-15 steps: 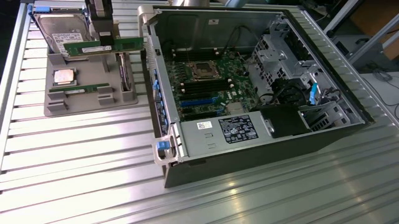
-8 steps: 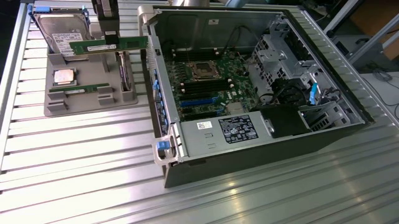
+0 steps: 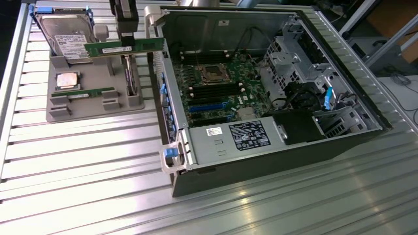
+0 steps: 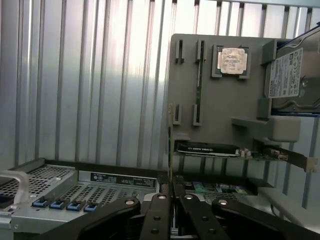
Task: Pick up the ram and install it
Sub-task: 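Pick up the ram and move it above insertion slot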
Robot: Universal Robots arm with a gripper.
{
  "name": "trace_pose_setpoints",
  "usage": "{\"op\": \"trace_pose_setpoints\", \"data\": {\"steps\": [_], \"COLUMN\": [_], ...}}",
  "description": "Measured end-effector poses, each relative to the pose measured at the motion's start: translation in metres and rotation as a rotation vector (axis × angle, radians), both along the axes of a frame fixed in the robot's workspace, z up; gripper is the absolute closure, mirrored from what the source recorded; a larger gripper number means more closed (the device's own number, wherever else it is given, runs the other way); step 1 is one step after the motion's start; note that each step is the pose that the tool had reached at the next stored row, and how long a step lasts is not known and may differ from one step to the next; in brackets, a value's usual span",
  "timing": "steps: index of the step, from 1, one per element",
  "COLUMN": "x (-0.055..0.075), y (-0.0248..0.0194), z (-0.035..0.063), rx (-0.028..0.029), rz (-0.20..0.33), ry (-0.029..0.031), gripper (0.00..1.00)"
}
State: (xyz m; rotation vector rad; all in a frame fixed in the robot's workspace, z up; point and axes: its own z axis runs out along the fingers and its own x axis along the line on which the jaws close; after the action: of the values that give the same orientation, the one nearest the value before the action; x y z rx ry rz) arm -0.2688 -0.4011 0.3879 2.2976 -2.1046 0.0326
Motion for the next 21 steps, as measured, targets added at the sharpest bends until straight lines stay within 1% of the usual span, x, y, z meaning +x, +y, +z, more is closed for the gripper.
{"op": "trace_pose_setpoints", "data": {"steps": [7, 13, 21], "x": [0.01, 0.025, 0.036], "y": [0.0, 0.0, 0.0], "z": [-0.0001, -0.0003, -0.0004], "rx": [0.0, 0.0, 0.0], "rz": [0.0, 0.0, 0.0], "ry": [0.0001, 0.0, 0.0], "gripper": [0.87, 0.87, 0.87]}}
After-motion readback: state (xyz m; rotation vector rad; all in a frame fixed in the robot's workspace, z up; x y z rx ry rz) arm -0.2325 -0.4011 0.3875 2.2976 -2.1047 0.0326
